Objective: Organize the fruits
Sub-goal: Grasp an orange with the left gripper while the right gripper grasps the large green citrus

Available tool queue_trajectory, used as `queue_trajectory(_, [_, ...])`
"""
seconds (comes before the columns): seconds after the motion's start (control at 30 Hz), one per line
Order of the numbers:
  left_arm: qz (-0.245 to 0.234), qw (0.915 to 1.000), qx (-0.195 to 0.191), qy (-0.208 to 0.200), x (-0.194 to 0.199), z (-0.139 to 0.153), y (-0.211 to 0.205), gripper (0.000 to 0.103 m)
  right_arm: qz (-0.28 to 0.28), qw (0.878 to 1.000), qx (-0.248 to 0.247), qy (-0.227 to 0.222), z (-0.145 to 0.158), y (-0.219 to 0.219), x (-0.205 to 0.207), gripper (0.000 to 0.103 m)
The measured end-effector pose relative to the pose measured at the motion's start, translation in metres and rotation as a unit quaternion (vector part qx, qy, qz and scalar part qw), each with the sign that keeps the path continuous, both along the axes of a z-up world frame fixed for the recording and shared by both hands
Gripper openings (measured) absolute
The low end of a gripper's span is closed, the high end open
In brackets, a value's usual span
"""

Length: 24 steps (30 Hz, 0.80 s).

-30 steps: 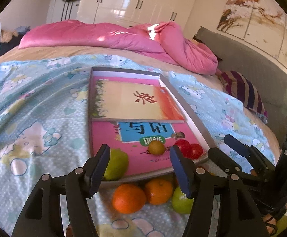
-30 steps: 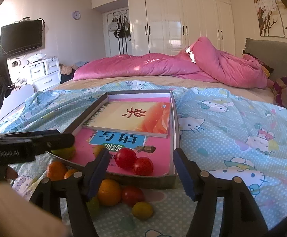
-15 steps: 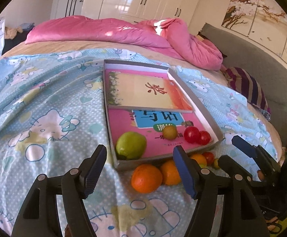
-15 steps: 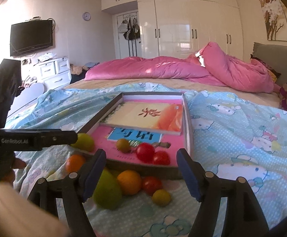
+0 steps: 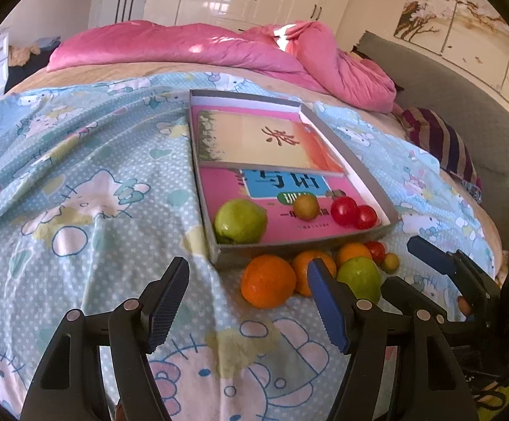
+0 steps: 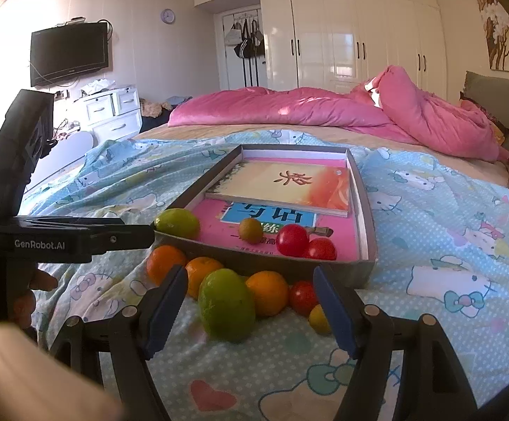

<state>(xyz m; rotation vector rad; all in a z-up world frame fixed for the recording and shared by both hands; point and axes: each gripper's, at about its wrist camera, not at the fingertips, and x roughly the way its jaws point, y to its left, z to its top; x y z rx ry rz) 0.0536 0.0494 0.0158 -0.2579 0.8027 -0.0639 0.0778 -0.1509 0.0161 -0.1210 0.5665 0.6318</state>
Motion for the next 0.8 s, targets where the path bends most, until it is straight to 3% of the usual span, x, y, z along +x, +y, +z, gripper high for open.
queue_trajectory(0.63, [-0.027,0.9984,0.002,0.049,0.006,-0.023,-0.014,0.071,0.023,0.995,0.009,0.101,-0.028,0.007,0.005,0.073])
queue_trajectory(0.73, [-0.025,0.9984,-0.003,0.050,0.008,-0.025,-0.011,0.071,0.025,0.994,0.011,0.107,-0.030,0.007,0.008,0.064])
queue_trajectory(0.8, [-0.025,0.9985,-0.005,0.048,0.008,-0.025,-0.010,0.071,0.031,0.993,0.012,0.111,-0.032,0.008,0.008,0.048])
